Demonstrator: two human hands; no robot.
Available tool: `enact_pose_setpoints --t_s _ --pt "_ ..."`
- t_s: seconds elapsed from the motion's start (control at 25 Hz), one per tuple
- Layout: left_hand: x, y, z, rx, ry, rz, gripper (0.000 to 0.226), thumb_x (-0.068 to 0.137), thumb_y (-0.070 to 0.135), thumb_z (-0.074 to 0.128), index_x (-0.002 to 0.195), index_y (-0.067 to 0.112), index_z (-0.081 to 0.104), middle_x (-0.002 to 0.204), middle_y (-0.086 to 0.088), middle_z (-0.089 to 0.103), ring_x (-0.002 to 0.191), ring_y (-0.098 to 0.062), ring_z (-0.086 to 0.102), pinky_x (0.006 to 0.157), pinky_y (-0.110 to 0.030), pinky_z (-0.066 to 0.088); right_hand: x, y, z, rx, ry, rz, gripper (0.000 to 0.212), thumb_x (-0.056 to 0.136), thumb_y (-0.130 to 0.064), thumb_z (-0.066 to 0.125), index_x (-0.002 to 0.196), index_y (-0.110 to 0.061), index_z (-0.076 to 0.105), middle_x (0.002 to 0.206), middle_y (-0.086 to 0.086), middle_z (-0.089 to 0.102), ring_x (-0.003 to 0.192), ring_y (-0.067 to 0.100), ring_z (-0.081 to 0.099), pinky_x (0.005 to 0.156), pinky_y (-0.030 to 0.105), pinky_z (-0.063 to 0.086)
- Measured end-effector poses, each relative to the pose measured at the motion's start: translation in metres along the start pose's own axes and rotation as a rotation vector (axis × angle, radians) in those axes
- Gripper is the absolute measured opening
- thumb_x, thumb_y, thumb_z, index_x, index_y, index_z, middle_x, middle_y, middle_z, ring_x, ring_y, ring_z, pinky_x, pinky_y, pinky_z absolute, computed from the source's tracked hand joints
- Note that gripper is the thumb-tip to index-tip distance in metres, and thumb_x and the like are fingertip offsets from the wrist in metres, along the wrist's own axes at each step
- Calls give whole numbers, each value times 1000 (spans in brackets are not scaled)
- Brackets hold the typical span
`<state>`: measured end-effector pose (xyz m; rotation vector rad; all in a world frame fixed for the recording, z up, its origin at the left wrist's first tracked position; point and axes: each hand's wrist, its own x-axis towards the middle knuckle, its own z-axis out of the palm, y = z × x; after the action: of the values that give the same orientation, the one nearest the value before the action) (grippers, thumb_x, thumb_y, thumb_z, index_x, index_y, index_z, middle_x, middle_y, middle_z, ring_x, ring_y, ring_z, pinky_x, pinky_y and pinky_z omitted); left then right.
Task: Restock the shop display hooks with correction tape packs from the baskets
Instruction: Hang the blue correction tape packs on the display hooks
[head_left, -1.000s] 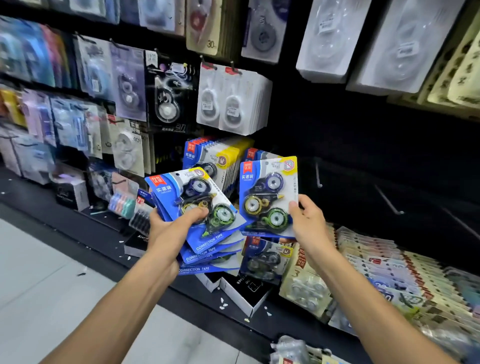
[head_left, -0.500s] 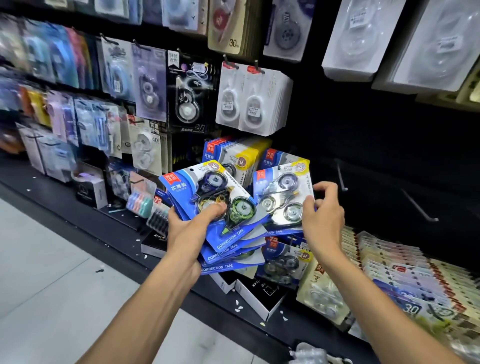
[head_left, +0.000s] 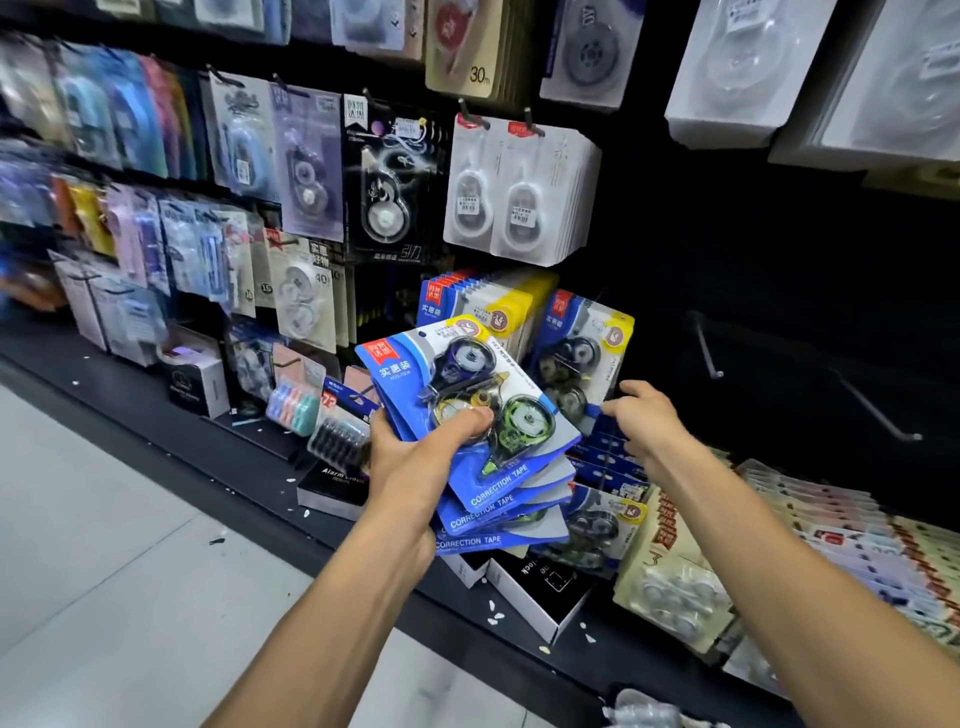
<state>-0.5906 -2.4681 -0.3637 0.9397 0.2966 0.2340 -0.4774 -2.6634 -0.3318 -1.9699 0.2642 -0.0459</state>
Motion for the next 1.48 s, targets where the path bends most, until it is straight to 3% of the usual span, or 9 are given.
enact_pose_setpoints --t_s 0.12,0.32,0.44,0.56,0.72,0.92,1.08,1.36,1.48 --pt "3 -2 3 -16 -44 -10 69 70 11 90 127 24 55 108 -8 77 86 -32 77 73 -53 62 -31 5 -8 67 -52 -137 25 105 -24 49 126 -18 62 114 4 69 91 19 67 80 36 56" --pt "0 -12 13 -4 -72 -4 71 68 11 91 128 22 54 110 -9 77 89 -31 77 74 -51 63 -79 1 -9 -4 -345 -321 32 86 -46 71 109 -23 71 96 -9 76 75 4 70 62 23 53" --pt "-6 -12 19 2 -150 -5 79 60 22 94 130 22 57 111 -6 77 96 -31 76 86 -54 60 -80 -4 -6 137 -289 -228 42 78 -33 83 111 -11 67 97 7 78 85 22 75 71 33 60" --pt "-6 -9 19 45 -184 18 93 48 30 94 133 22 56 115 -4 76 101 -30 75 92 -54 58 -81 -7 -9 336 -278 -159 40 83 -19 79 115 -4 62 91 8 77 73 19 75 58 28 58" --pt "-8 -12 20 91 -187 7 85 55 13 94 130 22 55 112 -6 77 98 -32 76 85 -58 60 -79 -6 -15 536 -217 -38 32 87 -23 75 112 -8 61 99 13 76 73 23 75 59 39 62" --pt "-4 -13 20 0 -82 -66 77 64 5 91 132 16 57 110 -11 77 93 -34 76 78 -60 61 -71 7 -17 540 23 -87 18 92 -27 69 101 -17 57 91 5 71 69 17 68 50 28 50" --pt "4 -5 10 42 193 102 82 65 5 92 133 24 51 114 -1 74 91 -23 76 70 -43 65 -52 17 -36 383 144 -137 18 96 -26 63 107 -16 54 88 6 63 54 13 50 41 27 37" --pt "4 11 -1 -32 295 137 88 65 8 93 135 31 46 121 -1 69 91 -28 76 68 -57 63 -40 36 -27 271 104 -105 17 95 -17 67 109 -9 62 90 10 69 47 16 60 50 29 59" --pt "1 9 5 -38 239 112 84 67 6 91 135 31 47 115 -1 72 88 -27 77 69 -58 62 -17 36 -16 159 116 -28 25 92 -31 71 99 -8 67 73 8 73 56 24 69 62 38 63"
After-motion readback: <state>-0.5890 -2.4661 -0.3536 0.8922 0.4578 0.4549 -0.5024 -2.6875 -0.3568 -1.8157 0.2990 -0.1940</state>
